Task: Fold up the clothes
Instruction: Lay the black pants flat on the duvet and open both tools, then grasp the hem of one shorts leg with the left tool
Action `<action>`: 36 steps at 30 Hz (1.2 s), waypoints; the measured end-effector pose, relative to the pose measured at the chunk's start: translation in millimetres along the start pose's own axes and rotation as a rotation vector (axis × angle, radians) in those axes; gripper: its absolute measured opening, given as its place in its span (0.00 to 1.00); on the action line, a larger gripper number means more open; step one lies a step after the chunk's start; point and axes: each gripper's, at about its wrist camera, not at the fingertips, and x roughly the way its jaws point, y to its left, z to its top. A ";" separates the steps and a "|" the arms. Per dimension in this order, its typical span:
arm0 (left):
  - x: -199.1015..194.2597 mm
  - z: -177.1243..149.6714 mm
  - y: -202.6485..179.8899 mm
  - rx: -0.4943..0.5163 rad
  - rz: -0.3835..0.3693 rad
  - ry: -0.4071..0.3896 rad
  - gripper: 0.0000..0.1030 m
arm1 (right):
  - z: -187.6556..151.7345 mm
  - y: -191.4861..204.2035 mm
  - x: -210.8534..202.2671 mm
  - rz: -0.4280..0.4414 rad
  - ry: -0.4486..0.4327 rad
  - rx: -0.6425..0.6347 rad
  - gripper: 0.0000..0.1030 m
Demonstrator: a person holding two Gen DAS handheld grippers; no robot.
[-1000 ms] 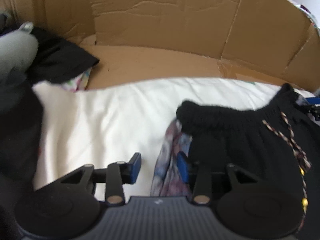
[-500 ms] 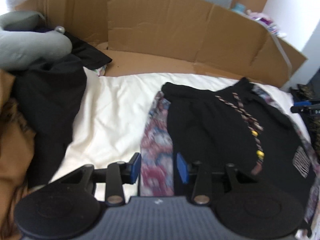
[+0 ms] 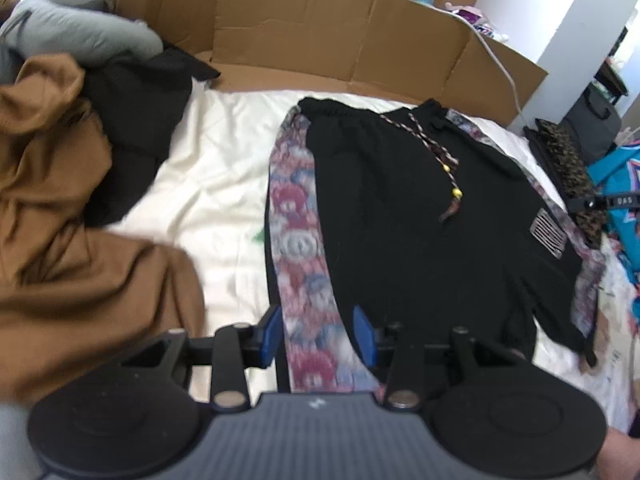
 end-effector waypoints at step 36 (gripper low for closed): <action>12.8 -70.4 15.0 -0.011 -0.049 -0.012 0.05 | -156.7 158.4 91.0 0.415 0.237 0.274 0.48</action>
